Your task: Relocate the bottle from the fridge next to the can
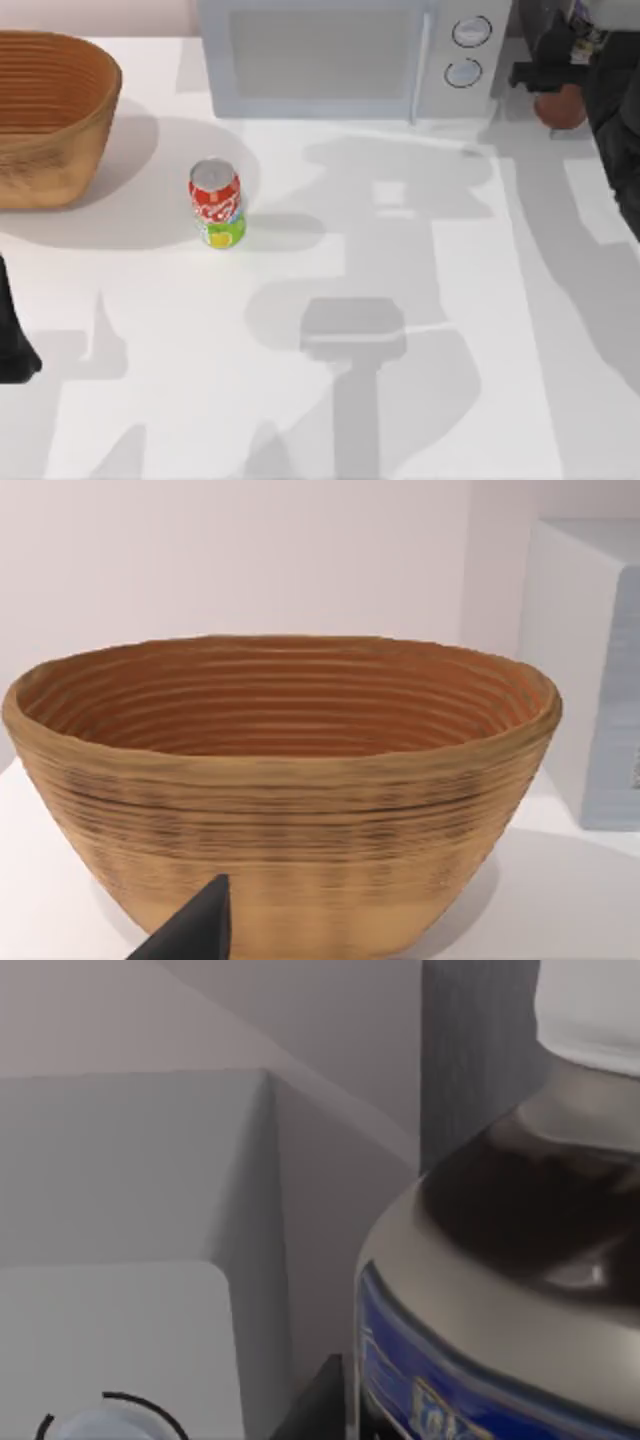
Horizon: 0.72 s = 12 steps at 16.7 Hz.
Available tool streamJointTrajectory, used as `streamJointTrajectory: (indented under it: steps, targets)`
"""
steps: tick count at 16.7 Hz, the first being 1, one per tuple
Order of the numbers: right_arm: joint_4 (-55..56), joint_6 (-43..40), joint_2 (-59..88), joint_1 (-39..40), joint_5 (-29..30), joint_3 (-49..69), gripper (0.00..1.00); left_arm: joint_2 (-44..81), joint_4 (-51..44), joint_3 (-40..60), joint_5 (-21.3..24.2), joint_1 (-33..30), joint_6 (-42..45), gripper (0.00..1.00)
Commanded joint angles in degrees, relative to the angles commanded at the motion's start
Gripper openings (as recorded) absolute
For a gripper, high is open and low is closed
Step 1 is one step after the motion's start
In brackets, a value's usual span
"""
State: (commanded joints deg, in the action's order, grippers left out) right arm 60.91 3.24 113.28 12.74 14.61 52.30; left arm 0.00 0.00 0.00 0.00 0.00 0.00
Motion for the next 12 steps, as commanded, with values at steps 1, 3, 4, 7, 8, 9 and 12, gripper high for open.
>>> streamJointTrajectory:
  steps: [1, 3, 4, 7, 8, 9, 12]
  targets:
    - [0.26, 0.05, 1.59, 4.11, 4.12, 0.68, 0.0, 0.0, 0.0, 0.0, 0.0, 0.0, 0.0, 1.0]
    - [0.85, -0.11, 4.67, 12.1, 12.06, 2.07, 0.0, 0.0, 0.0, 0.0, 0.0, 0.0, 0.0, 1.0]
    - [1.18, -0.29, 6.08, 15.89, 15.81, 2.76, 0.0, 0.0, 0.0, 0.0, 0.0, 0.0, 0.0, 1.0]
    - [2.31, -1.14, 9.38, 25.65, 25.5, 4.81, 0.0, 0.0, 0.0, 0.0, 0.0, 0.0, 0.0, 1.0]
    - [2.71, -1.46, 10.17, 28.16, 28.07, 5.43, 0.0, 0.0, 0.0, 0.0, 0.0, 0.0, 0.0, 1.0]
    - [3.08, -1.76, 10.79, 30.2, 30.19, 5.97, 0.0, 0.0, 0.0, 0.0, 0.0, 0.0, 0.0, 1.0]
    - [3.66, -2.24, 11.58, 32.88, 32.94, 6.78, 0.0, 0.0, 0.0, 0.0, 0.0, 0.0, 0.0, 1.0]
